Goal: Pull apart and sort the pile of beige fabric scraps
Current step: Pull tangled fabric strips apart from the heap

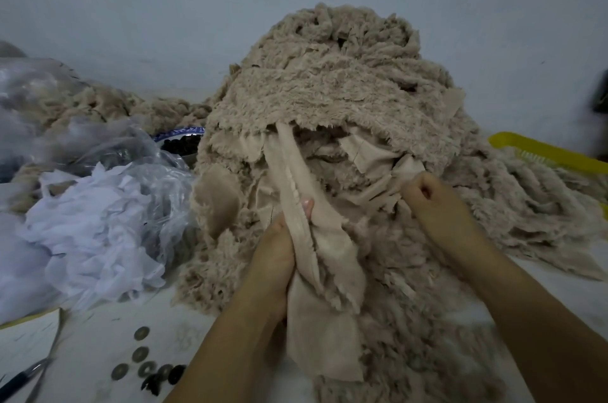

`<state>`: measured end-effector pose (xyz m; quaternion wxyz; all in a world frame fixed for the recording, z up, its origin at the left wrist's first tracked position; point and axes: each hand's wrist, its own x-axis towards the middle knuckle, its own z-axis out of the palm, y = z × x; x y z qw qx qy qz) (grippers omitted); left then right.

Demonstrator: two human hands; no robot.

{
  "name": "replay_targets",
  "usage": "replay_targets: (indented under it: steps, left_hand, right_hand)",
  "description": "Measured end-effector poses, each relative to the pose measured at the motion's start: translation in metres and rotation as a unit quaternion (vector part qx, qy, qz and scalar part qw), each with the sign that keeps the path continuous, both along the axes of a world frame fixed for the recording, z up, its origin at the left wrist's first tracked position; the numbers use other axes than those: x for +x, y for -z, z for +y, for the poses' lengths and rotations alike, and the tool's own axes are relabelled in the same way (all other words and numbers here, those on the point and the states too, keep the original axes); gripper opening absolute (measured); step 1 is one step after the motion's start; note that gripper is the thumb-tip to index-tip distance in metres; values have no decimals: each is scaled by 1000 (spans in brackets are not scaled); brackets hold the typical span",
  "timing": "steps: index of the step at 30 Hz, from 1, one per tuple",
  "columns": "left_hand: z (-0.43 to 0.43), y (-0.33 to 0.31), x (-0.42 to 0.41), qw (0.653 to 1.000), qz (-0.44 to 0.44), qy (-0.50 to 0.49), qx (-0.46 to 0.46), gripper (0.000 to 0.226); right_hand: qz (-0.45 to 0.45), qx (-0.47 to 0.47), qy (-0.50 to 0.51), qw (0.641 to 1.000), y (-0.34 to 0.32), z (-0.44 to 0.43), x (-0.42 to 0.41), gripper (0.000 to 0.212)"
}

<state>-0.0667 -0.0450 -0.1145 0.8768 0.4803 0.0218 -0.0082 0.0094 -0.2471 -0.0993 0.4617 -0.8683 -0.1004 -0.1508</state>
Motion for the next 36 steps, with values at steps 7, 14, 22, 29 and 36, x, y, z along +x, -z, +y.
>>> replay_targets:
  steps: [7, 14, 22, 29, 36]
  left_hand:
    - [-24, 14, -3, 943, -58, -14, 328, 26]
    - [-22, 24, 0, 906, -115, -35, 407, 25]
    - [-14, 10, 19, 995, 17, -49, 80, 42]
    - [-17, 15, 22, 975, 110, -190, -23, 53]
    - [-1, 12, 24, 951, 44, -134, -274, 28]
  right_hand:
    - [87, -94, -130, 983, -16, 62, -14, 42]
    - [5, -229, -116, 966, -16, 74, -11, 35]
    - [-25, -177, -256, 950, 10, 37, -58, 34]
    - [22, -131, -231, 964, 16, -9, -58, 40]
    - [111, -126, -206, 964, 14, -30, -43, 53]
